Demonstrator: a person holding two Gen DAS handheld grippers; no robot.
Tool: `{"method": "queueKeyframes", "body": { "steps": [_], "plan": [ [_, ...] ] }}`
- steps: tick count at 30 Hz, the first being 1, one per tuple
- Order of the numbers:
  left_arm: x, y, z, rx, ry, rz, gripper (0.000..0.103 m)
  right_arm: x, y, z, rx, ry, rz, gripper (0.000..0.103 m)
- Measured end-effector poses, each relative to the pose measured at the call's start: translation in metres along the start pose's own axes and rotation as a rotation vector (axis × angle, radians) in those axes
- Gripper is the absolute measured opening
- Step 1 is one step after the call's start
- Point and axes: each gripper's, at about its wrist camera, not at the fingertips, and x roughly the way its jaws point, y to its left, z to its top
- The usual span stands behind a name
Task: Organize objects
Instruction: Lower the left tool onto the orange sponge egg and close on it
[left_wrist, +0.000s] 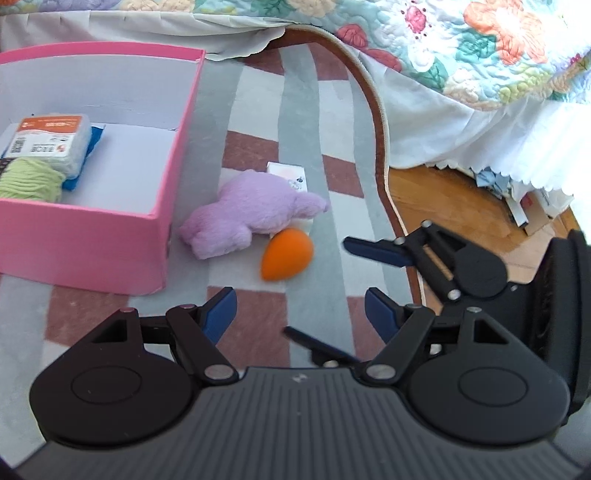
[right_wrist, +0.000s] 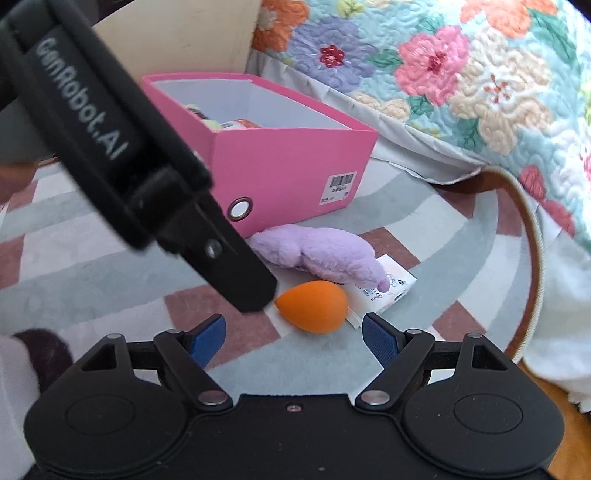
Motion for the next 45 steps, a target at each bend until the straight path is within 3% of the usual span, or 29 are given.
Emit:
{"method": "queueKeyframes", "body": {
  "steps": [7, 11, 17, 18, 20, 23, 29, 38, 41, 45],
  "plan": [
    [0.021, -0.007, -0.001, 0.043, -0.018, 0.035, 0.073, 0.031, -0.012, -0.010, 0.057, 0.011, -0.027, 0.084],
    [0.026, -0.009, -0.001, 0.078, -0.027, 0.042, 0.072, 0.032, -0.014, -0.011, 0.085, -0.010, 0.002, 0.079],
    [0.030, -0.007, -0.002, 0.064, -0.026, 0.037, 0.064, 0.036, -0.016, -0.008, 0.128, -0.007, 0.024, 0.060],
    [0.030, -0.007, -0.002, 0.065, -0.030, 0.041, 0.064, 0.036, -0.018, -0.006, 0.147, 0.014, 0.007, 0.052],
    [0.029, -0.005, 0.000, 0.069, -0.033, 0.043, 0.064, 0.033, -0.022, -0.003, 0.213, 0.046, 0.002, 0.049],
    [0.029, -0.002, 0.001, 0.057, -0.020, 0.030, 0.064, 0.027, -0.025, -0.004, 0.297, 0.040, 0.068, 0.048],
    [0.029, 0.002, -0.005, 0.045, 0.002, 0.013, 0.064, 0.021, -0.021, -0.007, 0.348, 0.075, 0.074, 0.046],
    [0.033, 0.020, -0.011, -0.058, 0.049, -0.003, 0.063, 0.011, -0.019, -0.018, 0.450, 0.075, 0.143, 0.046],
    [0.035, 0.027, -0.011, -0.087, 0.059, -0.004, 0.052, 0.011, -0.018, -0.020, 0.451, 0.075, 0.145, 0.046],
    [0.038, 0.034, -0.011, -0.146, 0.081, -0.070, 0.036, 0.012, -0.016, -0.021, 0.421, 0.072, 0.145, 0.046]
  ]
}}
